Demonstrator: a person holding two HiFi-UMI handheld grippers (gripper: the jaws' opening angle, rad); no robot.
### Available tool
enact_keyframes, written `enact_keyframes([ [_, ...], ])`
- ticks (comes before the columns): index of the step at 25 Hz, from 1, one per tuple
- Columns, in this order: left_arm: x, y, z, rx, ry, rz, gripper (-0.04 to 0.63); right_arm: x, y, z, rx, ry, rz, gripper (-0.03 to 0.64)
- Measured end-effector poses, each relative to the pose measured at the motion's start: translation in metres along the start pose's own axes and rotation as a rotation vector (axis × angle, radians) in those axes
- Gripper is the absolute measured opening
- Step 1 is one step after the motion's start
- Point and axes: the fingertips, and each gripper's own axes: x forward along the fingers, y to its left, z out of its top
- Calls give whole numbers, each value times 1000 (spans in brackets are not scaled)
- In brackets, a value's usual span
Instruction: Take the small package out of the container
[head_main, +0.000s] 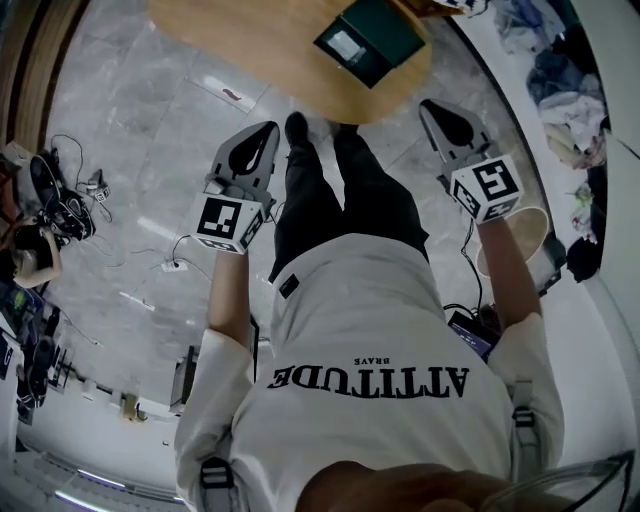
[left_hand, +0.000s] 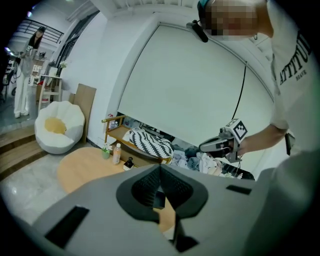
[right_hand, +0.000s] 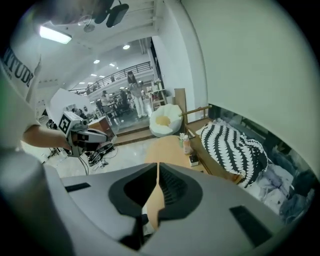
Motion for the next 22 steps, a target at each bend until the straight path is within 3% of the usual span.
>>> enact_keyframes([
  [11, 32, 15, -65, -22, 30, 80, 21, 82, -20, -58, -41, 105, 124, 23],
  [22, 61, 55, -128, -134, 25, 142, 21, 175, -38, -122, -21, 184, 155, 23],
])
